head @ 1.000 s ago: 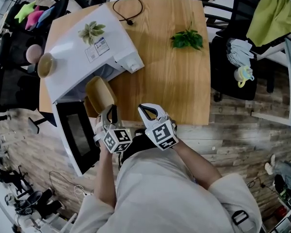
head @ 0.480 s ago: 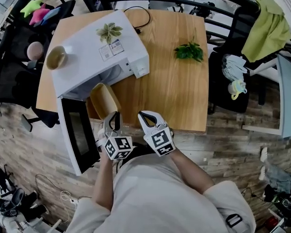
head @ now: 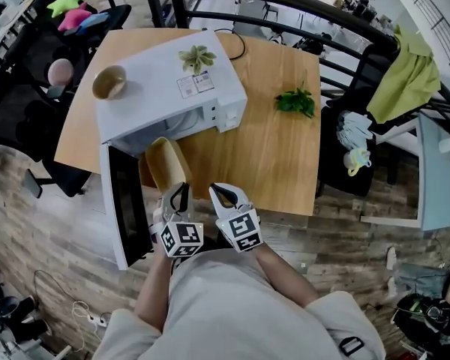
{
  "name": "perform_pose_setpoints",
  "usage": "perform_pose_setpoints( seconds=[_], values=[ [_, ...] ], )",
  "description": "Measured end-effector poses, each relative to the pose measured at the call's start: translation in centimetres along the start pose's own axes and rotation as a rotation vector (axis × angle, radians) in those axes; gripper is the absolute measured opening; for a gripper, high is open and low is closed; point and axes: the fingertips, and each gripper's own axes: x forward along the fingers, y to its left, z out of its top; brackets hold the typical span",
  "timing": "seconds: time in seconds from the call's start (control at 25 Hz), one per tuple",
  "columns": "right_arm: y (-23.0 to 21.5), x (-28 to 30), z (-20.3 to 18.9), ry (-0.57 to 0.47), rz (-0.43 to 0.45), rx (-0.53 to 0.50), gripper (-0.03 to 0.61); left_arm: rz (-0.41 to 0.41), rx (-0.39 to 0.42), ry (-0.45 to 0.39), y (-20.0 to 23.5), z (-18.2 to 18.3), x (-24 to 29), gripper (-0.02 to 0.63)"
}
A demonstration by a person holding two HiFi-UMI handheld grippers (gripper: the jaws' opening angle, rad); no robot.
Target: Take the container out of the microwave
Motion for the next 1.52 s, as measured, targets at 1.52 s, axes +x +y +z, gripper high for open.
perform_pose_setpoints(
  seconds=[1.52],
  values=[
    [-3.3,-3.9,8.7,-0.181,-0.217,-0.064,0.011,-0.074,-0.295,-0.312,3.1,7.5,-4.6,0.028]
  ],
)
